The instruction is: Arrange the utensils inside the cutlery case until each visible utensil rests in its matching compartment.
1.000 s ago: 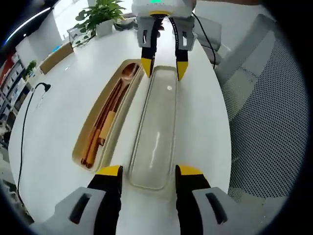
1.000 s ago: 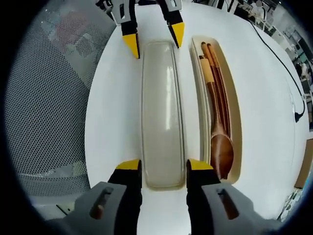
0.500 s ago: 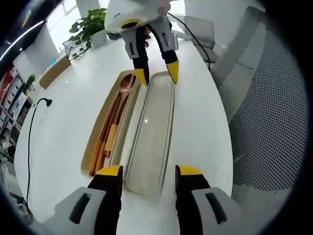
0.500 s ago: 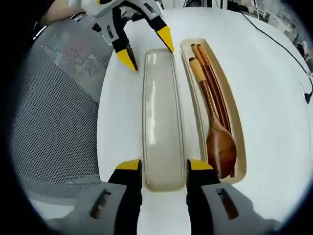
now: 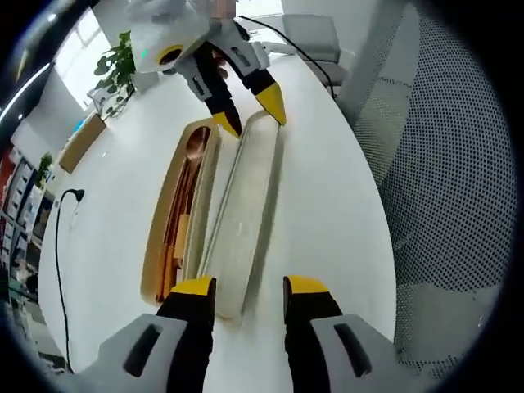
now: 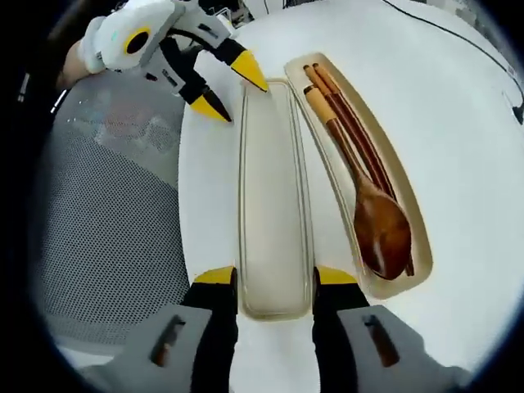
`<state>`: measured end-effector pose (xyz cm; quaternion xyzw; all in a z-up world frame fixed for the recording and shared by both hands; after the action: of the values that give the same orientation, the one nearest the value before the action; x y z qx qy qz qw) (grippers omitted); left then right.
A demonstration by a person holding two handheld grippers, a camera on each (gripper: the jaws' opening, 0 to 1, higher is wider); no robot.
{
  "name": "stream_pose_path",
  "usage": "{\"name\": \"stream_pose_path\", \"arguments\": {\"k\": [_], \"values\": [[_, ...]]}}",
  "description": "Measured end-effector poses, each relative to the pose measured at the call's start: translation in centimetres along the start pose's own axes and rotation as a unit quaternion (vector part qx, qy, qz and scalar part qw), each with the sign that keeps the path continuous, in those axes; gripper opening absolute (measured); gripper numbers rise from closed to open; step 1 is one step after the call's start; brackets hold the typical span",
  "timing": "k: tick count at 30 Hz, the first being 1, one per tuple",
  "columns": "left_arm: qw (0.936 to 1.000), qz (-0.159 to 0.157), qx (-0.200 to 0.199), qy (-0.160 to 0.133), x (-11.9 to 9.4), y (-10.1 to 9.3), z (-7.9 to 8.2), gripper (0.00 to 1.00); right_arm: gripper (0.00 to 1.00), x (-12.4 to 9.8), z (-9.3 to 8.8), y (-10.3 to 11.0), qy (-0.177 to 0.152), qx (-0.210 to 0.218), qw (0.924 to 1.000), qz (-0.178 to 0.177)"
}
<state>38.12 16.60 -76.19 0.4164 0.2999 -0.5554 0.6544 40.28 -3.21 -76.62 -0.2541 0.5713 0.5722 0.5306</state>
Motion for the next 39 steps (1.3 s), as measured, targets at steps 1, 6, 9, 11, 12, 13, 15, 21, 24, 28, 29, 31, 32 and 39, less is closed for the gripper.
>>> {"name": "stream_pose_path", "arguments": {"k": [1,6,9,11,12,13,15,21,24,28,29,31,32,39], "values": [[1.0000,0.002,0.002,0.003,0.0,0.1,0.0,0.33,0.32,0.0,-0.3,0.4,0.008,0.018,0.9997,0.015],[0.9999,0.001,0.006,0.010,0.2,0.2,-0.1,0.26,0.33,0.2,-0.6,0.8,0.015,0.024,0.9991,0.033],[0.9997,0.003,0.019,0.014,0.2,0.1,-0.1,0.24,0.33,0.3,-0.8,1.2,0.019,0.030,0.9983,0.046],[0.9997,0.002,0.021,0.016,0.2,0.0,-0.2,0.23,0.33,0.3,-1.0,1.5,0.023,0.034,0.9976,0.055],[0.9996,0.001,0.021,0.020,0.3,0.0,-0.3,0.21,0.33,0.4,-1.0,1.6,0.024,0.035,0.9975,0.057],[0.9985,-0.007,0.035,0.041,0.4,-0.2,-0.7,0.18,0.33,0.4,-1.0,1.5,0.022,0.034,0.9976,0.056],[0.9984,-0.001,0.045,0.033,0.3,-0.2,-0.6,0.18,0.33,0.3,-1.1,1.6,0.018,0.029,0.9979,0.056],[0.9983,-0.003,0.046,0.034,0.3,-0.2,-0.6,0.17,0.34,0.4,-1.0,1.7,0.018,0.023,0.9983,0.050],[0.9982,-0.002,0.048,0.036,0.3,-0.3,-0.6,0.17,0.34,0.5,-1.0,1.7,0.019,0.022,0.9984,0.048],[0.9985,-0.003,0.043,0.032,0.2,-0.3,-0.7,0.17,0.34,0.5,-1.0,1.9,0.020,0.018,0.9988,0.040],[0.9985,-0.003,0.044,0.032,0.3,-0.3,-0.7,0.17,0.34,0.6,-0.9,1.9,0.023,0.017,0.9989,0.038],[0.9984,-0.003,0.045,0.034,0.4,-0.3,-0.7,0.17,0.34,0.7,-0.9,2.0,0.028,0.012,0.9990,0.033],[0.9983,-0.003,0.046,0.036,0.4,-0.3,-0.7,0.18,0.34,0.7,-0.8,2.0,0.031,0.011,0.9990,0.031],[0.9982,-0.004,0.044,0.040,0.4,-0.3,-0.6,0.18,0.34,0.7,-0.9,2.0,0.038,0.009,0.9990,0.022]]}}
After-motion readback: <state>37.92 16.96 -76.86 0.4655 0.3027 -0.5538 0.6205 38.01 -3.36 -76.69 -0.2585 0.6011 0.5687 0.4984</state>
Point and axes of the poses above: the point that each gripper's makers call its tool centre point, and the gripper's own axes: x roughly forward along the fingers, y roughly to its left, z roughly out of its top, the point moved 6 cm from there along -x, roughly backward along the fingers, and after that the axes turned 2 degrees about -z, right-handed, at the moved point
